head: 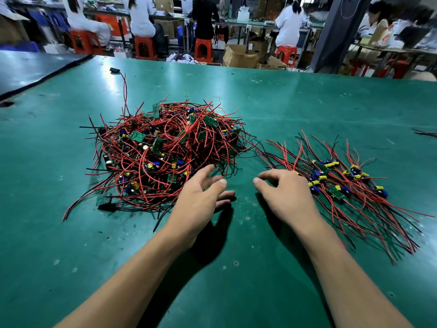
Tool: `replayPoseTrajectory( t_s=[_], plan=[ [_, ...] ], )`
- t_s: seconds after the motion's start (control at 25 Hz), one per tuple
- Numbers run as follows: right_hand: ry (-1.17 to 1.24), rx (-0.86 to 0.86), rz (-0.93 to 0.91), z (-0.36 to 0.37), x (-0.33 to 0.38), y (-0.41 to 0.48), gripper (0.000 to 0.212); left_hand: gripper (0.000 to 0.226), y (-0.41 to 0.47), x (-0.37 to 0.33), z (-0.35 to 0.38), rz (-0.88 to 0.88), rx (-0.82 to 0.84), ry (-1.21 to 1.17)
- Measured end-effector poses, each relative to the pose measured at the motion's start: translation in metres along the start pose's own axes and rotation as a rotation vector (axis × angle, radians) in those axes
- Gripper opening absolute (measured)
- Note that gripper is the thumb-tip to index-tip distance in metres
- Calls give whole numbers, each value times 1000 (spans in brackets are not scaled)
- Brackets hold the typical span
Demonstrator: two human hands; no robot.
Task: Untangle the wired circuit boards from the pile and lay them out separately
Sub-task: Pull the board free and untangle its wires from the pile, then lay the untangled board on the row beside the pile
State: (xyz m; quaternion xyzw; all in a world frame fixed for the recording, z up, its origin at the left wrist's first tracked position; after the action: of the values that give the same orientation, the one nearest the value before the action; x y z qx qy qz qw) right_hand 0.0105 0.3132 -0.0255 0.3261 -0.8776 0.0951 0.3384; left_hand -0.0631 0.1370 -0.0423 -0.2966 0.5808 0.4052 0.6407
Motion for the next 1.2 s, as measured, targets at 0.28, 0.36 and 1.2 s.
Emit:
replayPoseTrajectory(
  t_s=[0.28,0.36,1.2],
  plan=[
    [-1,-59,-25,4,0,-6,29,68,2,1,-8,26,-129,-67],
    [46,-48,-72,7,6,-8,26,66,3,2,-13,21,-192,-106],
    [790,649,91,58,40,-21,30,43,7,13,-12,-113,-130,-80]
  ],
)
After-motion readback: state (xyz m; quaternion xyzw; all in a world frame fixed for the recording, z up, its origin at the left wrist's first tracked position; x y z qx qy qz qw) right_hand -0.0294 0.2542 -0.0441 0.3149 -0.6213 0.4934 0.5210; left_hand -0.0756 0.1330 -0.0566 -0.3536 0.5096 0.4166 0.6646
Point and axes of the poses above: each hand's wrist, its own y-axis towards the middle knuckle, its own z-axis out of the palm, x = y × z, the point moved 7 cm from there along y, towards the middle knuckle, and after that the axes turned 13 degrees about z, right-handed, at the moved point
